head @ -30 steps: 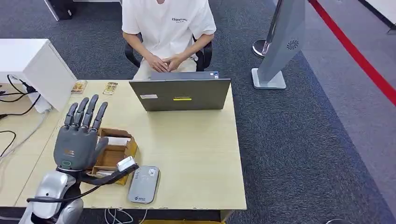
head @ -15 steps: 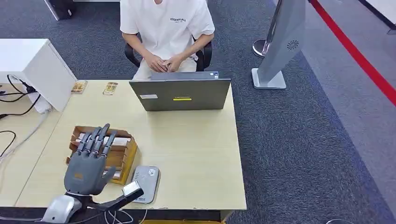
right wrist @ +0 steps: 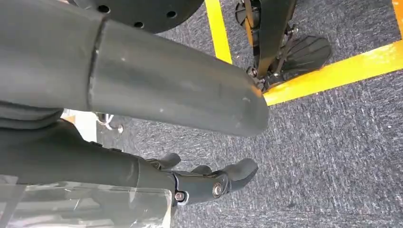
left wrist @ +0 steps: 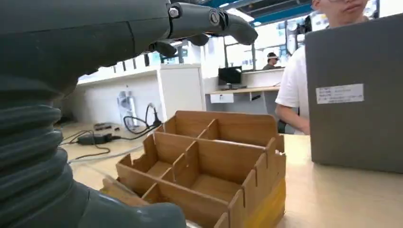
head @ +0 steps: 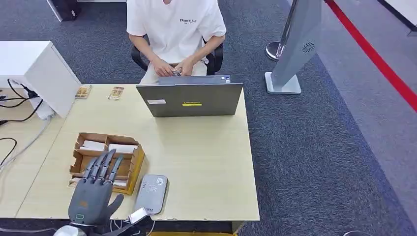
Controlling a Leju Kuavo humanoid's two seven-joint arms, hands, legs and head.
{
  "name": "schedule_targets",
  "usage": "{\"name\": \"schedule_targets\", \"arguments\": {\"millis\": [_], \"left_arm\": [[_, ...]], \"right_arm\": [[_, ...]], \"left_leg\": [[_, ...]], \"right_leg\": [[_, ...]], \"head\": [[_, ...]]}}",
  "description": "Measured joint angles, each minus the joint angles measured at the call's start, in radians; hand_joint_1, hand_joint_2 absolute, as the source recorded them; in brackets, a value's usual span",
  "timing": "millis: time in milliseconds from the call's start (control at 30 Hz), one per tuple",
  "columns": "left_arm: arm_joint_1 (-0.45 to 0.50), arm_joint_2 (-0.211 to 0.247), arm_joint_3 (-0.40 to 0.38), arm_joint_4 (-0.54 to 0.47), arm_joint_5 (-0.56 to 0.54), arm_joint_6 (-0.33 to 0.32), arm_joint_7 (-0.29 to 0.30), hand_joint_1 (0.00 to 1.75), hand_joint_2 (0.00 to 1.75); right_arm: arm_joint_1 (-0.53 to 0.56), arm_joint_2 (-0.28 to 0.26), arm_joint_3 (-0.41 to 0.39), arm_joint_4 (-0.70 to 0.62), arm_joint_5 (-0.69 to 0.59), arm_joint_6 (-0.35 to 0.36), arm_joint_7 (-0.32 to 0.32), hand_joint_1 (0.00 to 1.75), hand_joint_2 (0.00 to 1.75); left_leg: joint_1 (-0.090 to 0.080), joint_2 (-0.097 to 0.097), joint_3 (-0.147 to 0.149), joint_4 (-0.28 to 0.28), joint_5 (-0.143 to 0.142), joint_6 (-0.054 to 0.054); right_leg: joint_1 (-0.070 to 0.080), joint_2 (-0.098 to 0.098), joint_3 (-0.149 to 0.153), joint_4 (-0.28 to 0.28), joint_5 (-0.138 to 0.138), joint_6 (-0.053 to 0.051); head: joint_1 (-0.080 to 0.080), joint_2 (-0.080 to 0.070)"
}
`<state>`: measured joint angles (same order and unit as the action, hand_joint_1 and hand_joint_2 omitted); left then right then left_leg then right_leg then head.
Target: Pass the card to the sensor for recognition and then transmit it.
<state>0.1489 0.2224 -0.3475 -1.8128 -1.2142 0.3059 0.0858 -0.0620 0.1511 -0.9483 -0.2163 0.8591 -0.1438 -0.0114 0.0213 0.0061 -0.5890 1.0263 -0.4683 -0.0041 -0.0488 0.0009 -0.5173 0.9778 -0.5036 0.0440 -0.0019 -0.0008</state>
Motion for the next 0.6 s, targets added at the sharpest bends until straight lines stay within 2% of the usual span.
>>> {"name": "schedule_targets", "arguments": {"millis": [300, 600], "left_arm": [[0.050, -0.013, 0.043, 0.000, 0.001, 0.008, 0.038, 0.00, 1.75], [0.067, -0.022, 0.081, 0.000, -0.003, 0.011, 0.052, 0.00, 1.75]], "right_arm": [[-0.001, 0.000, -0.009, -0.004, 0.006, 0.002, -0.011, 0.00, 0.00], [-0.001, 0.000, -0.018, -0.006, 0.007, 0.005, -0.023, 0.00, 0.00]], "left_leg": [[0.000, 0.000, 0.000, 0.000, 0.000, 0.000], [0.000, 0.000, 0.000, 0.000, 0.000, 0.000]], "right_leg": [[0.000, 0.000, 0.000, 0.000, 0.000, 0.000], [0.000, -0.001, 0.000, 0.000, 0.000, 0.000]], "head": [[0.000, 0.000], [0.000, 0.000]]}}
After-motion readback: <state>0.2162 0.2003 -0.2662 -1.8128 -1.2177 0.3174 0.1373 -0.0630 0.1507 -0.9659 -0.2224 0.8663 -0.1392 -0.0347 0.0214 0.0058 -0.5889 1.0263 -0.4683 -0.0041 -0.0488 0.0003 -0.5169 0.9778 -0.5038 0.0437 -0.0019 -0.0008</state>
